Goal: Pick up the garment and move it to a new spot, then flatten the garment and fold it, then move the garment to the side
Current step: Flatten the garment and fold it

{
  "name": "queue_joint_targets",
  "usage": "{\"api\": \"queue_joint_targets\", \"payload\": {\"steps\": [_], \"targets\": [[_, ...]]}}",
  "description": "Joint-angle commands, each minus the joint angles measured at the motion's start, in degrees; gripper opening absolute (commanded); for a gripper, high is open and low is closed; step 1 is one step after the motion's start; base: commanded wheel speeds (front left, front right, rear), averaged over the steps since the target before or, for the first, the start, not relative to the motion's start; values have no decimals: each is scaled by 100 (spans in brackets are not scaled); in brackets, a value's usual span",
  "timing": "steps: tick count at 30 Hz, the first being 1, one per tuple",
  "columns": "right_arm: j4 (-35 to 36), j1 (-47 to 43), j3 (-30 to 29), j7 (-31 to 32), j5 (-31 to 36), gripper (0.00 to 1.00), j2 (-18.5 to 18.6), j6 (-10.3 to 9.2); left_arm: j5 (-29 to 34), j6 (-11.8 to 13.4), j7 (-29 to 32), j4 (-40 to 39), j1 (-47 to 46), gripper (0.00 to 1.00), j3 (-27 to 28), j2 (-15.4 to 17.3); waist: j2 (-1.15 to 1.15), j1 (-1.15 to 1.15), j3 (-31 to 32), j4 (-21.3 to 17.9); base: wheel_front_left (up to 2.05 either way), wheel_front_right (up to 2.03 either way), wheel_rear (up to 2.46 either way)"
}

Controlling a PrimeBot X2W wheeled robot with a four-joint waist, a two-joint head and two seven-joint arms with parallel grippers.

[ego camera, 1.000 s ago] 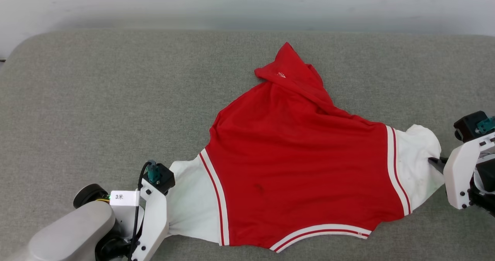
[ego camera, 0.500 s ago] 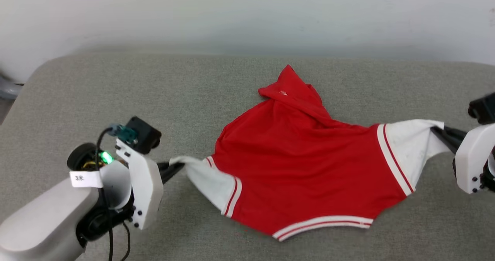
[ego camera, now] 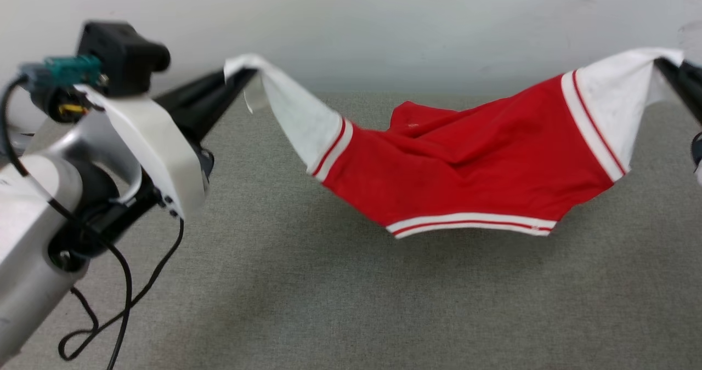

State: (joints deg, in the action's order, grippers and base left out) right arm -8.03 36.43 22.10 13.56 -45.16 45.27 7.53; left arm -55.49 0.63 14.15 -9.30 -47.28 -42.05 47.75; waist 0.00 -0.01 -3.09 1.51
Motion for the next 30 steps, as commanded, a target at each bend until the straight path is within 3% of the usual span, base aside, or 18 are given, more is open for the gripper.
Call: {"api": "queue_joint_targets", "payload": {"steps": [1,7,14,19,30], "targets": [[66,86,-94,24,53,0,-26,-8,35,32,-45,-26,-104,0,48,-53,0,1,-13,-6,0,0,0],[464,325,-913,188,302,0,-268,-8,189,63,-296,46,-806,0,343,-359,0,1,-177,-8,0,0,0],[669,1109,-1296,539,543,0,-687,-8,300,51,-473,425,-1772,0,596,-846,0,1,-633,-97,0,0,0],[351,2082,-1302,678,723,0,-917,-9,467,-59,-518,981,-2612,0,654,-1210,0,1,-1160,-138,0,0,0],[-1039,4552,-1132,452,1368,0,-1249,-8,964,-288,-682,2527,-4684,0,738,-1822,0,1,-2398,-200,0,0,0]]}}
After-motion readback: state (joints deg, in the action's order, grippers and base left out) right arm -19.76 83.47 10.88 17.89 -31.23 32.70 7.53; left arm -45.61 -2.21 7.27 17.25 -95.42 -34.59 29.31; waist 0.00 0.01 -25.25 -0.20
